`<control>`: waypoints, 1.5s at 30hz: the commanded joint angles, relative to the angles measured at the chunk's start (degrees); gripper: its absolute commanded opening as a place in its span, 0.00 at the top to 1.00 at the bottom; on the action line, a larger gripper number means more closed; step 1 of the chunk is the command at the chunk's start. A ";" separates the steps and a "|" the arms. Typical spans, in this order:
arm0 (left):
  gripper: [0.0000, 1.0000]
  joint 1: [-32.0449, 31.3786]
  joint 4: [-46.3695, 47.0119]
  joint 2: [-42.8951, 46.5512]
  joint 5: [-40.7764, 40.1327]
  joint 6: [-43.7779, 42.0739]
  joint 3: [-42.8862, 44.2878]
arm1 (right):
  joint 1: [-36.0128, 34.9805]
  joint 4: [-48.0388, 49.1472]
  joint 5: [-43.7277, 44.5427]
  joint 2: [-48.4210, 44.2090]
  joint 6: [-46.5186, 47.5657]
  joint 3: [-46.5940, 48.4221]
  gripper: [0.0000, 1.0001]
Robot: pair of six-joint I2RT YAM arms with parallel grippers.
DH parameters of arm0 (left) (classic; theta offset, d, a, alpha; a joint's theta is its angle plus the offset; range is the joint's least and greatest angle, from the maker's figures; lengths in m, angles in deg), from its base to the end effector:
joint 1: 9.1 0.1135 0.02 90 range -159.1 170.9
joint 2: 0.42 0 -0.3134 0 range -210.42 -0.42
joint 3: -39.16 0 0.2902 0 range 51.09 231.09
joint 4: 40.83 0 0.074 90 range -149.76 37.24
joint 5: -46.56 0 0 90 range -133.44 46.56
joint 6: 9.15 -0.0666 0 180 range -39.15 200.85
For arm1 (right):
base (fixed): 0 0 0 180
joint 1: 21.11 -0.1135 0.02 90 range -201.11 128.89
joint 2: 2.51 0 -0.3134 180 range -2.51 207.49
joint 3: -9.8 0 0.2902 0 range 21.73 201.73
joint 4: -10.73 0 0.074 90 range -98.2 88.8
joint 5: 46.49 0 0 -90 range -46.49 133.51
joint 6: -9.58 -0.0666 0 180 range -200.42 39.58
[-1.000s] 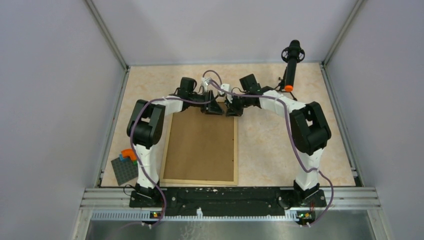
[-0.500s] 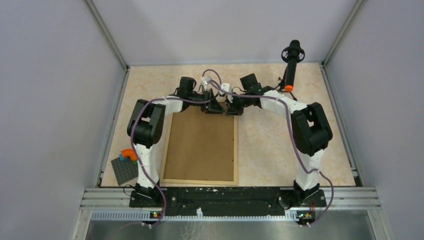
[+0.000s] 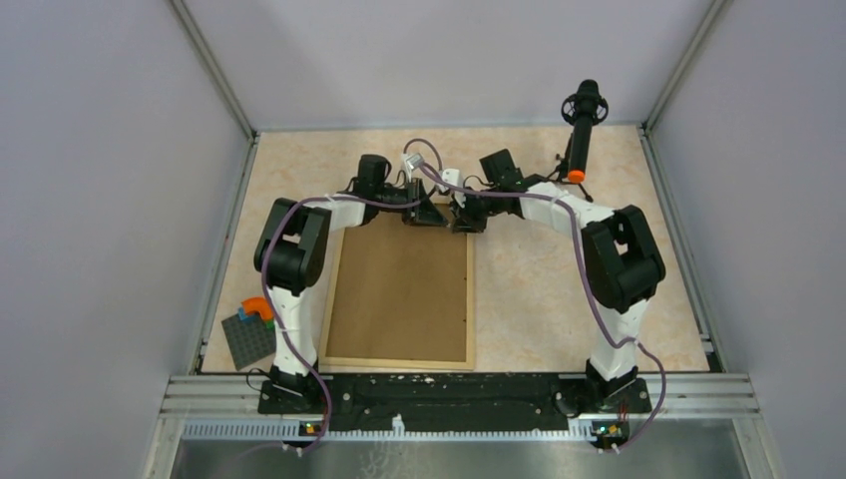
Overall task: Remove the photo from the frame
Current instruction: Adjust the screwdriver, then release the photo frame item from the photo frame.
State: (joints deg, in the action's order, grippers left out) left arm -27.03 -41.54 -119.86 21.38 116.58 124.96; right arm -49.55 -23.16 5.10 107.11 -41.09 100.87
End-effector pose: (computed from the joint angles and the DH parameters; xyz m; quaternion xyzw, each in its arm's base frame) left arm 0.4573 -0.2113 0.1679 0.1317 0.7763 -0.6008 0.1377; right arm 0.4000 0.2637 0.2164 -0.5864 0.6832 0.2812 0.3322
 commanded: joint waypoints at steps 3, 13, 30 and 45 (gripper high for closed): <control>1.00 1.54 2.69 0.09 -1.87 -1.90 -1.07 | -0.02 0.45 1.19 -3.53 -2.92 1.05 0.52; 1.00 2.90 -12.26 -4.30 -5.83 -16.92 6.57 | 7.45 -9.54 1.25 -3.36 2.97 -0.28 0.51; 1.00 2.20 4.12 -7.12 -4.66 -11.74 0.61 | 7.56 -7.88 3.65 5.94 -2.24 0.33 0.57; 1.00 0.73 4.19 -7.50 -3.86 -11.71 -1.26 | 6.70 -8.84 0.93 8.32 -1.60 3.29 0.61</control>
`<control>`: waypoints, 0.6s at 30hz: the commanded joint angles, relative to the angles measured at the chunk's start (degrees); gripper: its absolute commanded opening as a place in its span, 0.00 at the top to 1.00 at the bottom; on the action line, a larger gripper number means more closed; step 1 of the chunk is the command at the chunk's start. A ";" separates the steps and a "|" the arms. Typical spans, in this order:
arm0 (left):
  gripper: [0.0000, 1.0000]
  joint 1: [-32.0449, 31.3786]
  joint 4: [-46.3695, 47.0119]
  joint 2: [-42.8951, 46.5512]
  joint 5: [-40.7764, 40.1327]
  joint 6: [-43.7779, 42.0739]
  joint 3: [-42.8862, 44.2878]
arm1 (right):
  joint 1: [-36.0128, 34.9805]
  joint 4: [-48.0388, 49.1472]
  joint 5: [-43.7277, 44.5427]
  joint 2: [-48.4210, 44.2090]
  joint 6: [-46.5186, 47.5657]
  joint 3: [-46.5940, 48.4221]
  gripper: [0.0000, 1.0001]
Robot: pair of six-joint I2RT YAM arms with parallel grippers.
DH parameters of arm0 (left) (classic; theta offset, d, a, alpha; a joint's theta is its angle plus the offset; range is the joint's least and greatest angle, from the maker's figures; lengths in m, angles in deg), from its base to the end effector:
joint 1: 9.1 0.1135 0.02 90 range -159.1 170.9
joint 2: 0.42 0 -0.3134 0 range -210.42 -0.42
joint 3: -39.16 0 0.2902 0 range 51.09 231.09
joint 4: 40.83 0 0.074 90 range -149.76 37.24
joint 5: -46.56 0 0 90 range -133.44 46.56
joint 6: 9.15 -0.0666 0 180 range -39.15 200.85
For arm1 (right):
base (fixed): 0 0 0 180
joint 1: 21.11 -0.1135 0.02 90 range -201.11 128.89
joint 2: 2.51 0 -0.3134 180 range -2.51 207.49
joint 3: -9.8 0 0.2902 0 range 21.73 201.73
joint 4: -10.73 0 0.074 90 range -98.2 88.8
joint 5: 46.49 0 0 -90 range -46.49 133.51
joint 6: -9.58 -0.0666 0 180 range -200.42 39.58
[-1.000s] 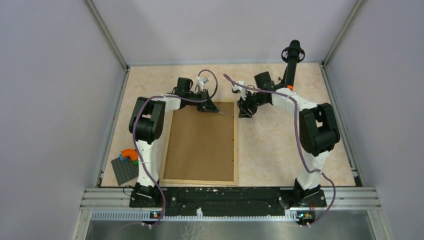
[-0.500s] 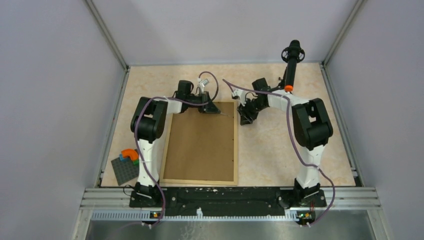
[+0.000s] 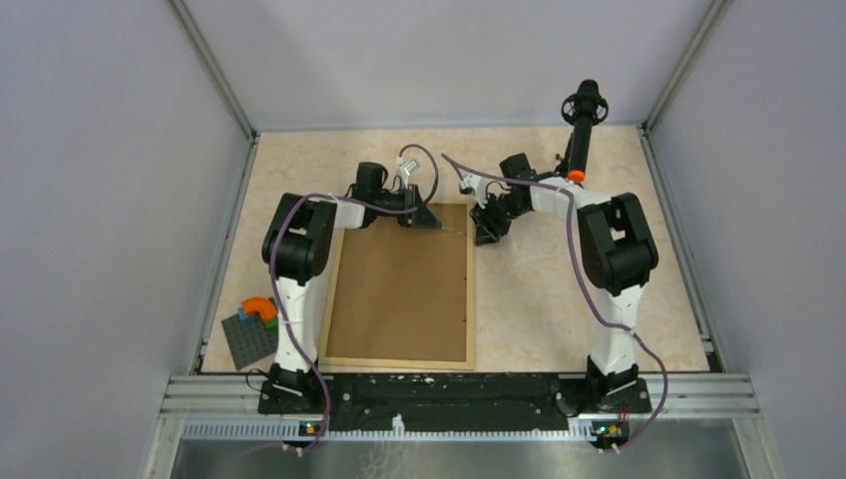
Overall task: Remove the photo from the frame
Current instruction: Release the photo frame item from the photo frame.
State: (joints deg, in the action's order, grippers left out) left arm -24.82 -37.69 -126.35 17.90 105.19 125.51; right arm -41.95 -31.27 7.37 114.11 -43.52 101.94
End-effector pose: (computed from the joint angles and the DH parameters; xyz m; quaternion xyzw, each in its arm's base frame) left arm 0.4778 -0.1952 0.1194 0.1715 0.7830 -0.5606 0.2081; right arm 0.4304 0.2059 0.1563 -0.5047 0.7845 0.2736 0.2343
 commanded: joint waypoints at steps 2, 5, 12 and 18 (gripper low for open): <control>1.00 -1.65 0.84 -0.99 -0.64 0.43 -2.02 | -1.10 -1.03 -1.58 1.35 1.28 2.34 0.61; 1.00 -2.06 0.97 -1.32 -1.20 1.27 -1.80 | -1.29 -1.30 -1.58 1.33 1.70 2.46 0.62; 1.00 -2.02 2.04 -1.45 -6.38 4.51 -3.05 | -1.75 -1.86 -1.19 1.75 2.56 3.00 0.62; 1.00 -1.24 3.16 1.77 -6.57 3.73 -4.20 | -1.71 -2.79 -0.87 1.37 3.47 3.17 0.62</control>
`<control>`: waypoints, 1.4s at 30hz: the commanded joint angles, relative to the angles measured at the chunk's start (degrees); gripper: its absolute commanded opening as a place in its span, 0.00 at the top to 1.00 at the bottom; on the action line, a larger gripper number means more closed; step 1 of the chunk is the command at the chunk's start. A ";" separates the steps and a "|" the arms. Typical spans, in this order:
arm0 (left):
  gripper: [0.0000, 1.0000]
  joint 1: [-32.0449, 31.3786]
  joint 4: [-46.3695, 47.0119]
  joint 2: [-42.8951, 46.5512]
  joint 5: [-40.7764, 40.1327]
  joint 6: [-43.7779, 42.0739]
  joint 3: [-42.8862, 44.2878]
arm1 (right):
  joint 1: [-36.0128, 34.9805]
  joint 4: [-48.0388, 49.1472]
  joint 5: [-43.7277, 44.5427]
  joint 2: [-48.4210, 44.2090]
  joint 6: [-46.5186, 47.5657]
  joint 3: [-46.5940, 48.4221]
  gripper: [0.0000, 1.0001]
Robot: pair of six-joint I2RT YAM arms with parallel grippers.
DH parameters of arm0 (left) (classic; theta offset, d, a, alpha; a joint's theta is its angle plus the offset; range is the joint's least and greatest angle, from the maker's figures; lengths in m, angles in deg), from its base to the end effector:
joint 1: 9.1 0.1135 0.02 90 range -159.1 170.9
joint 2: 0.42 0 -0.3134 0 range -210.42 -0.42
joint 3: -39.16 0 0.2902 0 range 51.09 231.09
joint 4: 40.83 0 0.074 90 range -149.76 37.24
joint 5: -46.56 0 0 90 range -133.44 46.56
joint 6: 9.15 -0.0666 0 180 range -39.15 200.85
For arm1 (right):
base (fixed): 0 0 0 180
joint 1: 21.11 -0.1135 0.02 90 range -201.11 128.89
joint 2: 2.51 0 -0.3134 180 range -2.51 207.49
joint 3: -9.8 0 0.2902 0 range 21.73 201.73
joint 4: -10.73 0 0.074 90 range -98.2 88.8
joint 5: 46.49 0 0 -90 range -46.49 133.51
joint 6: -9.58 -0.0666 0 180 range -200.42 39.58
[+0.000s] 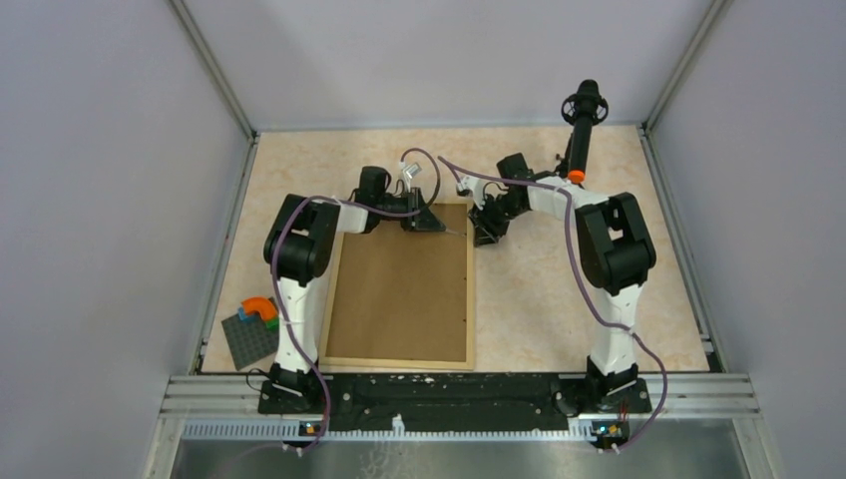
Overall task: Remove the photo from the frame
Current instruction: Release the photo frame item from the photo frame.
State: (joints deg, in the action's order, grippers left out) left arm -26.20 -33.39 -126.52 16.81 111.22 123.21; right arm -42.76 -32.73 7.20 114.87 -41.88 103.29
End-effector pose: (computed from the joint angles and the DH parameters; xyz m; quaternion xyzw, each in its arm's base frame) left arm 0.4688 -0.2047 0.1116 0.1432 0.7877 -0.5686 0.1891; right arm 0.4303 0.2132 0.1564 -0.5201 0.7754 0.2748 0.2294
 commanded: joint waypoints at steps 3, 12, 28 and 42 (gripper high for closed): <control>1.00 0.18 -1.70 2.78 -5.06 -2.00 -1.26 | -0.85 -1.31 -0.69 -0.31 2.52 0.81 0.62; 1.00 0.54 -1.81 2.03 -5.50 -0.68 -0.53 | -0.85 -1.42 -1.80 -0.34 3.06 0.92 0.63; 1.00 1.45 2.43 0.84 -5.82 3.47 -1.51 | -0.86 -2.66 -2.53 0.82 4.60 2.81 0.63; 1.00 0.32 -2.22 -1.67 -4.82 -1.33 0.57 | -1.34 -2.98 -2.44 2.70 4.62 5.07 0.64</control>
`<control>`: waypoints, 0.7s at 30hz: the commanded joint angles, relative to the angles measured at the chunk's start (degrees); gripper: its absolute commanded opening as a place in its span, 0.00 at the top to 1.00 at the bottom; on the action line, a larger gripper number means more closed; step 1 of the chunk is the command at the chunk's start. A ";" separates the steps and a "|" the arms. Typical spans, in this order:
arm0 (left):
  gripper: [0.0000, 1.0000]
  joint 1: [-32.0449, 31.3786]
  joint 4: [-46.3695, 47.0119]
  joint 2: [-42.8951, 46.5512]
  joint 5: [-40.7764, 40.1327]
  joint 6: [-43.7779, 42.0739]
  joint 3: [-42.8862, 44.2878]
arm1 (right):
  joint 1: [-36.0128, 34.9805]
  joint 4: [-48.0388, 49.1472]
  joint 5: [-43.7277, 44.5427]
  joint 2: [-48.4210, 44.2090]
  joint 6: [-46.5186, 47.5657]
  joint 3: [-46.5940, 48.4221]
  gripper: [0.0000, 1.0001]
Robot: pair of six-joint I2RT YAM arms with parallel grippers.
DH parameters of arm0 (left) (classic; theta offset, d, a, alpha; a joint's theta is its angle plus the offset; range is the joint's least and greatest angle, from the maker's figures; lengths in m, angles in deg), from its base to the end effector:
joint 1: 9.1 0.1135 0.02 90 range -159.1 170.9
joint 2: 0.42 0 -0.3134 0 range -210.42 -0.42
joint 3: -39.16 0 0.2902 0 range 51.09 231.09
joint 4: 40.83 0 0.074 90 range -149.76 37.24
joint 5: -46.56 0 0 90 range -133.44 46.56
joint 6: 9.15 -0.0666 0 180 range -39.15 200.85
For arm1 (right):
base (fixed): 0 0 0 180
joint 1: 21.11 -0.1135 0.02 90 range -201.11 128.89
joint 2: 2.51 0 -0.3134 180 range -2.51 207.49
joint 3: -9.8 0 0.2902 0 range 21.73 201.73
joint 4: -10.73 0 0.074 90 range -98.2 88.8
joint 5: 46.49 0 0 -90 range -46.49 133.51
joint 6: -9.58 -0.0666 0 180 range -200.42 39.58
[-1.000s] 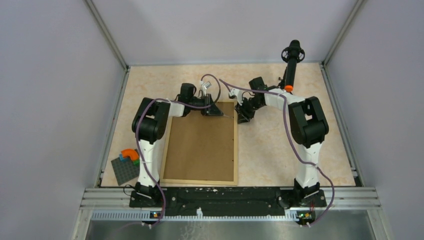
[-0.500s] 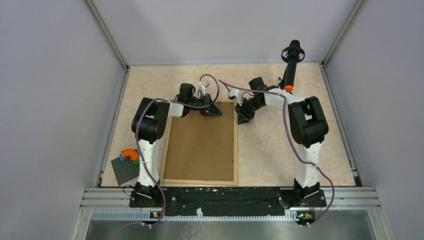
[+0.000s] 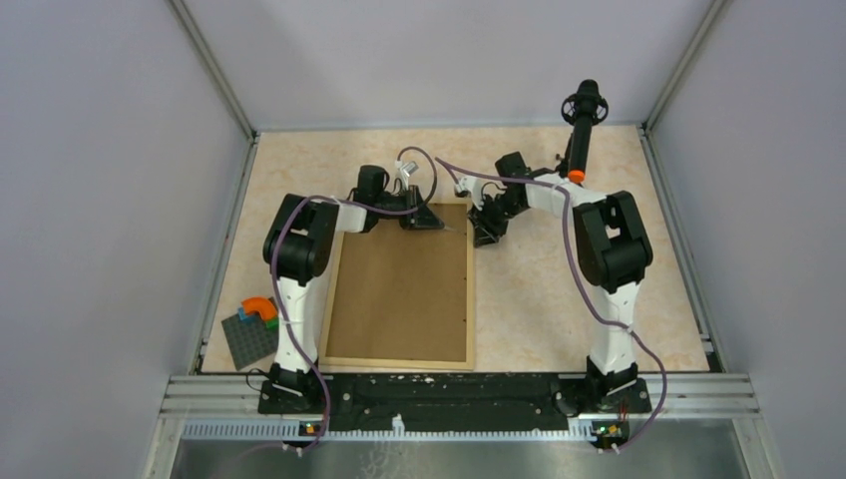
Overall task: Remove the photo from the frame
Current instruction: Release the photo frame item from the photo frame.
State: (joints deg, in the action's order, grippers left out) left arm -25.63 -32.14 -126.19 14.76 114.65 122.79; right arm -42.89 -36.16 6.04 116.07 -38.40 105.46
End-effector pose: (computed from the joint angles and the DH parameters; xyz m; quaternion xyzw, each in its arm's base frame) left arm 0.4722 -0.1992 0.1129 0.1122 0.7954 -0.5637 0.1925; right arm 0.4316 0.2161 0.1566 -0.5405 0.7618 0.2821 0.2190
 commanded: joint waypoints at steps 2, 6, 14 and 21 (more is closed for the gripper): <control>1.00 -0.25 -4.60 -1.85 -2.37 -5.75 0.99 | -1.49 0.55 -1.05 1.86 1.07 3.39 0.65; 1.00 -0.79 -6.31 -2.18 -1.91 -7.02 1.08 | -2.02 0.57 -0.54 2.39 1.12 4.05 0.66; 1.00 -2.42 -6.83 -3.90 -1.81 -6.24 1.90 | -3.27 1.43 0.20 3.10 0.76 4.87 0.67; 1.00 -3.59 -8.37 -7.44 0.21 -5.76 4.86 | -4.80 2.17 3.63 4.29 1.00 5.92 0.70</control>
State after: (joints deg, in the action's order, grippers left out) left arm -26.05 -35.16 -128.66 17.84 111.05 126.58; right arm -44.37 -39.13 9.91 117.76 -38.07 109.13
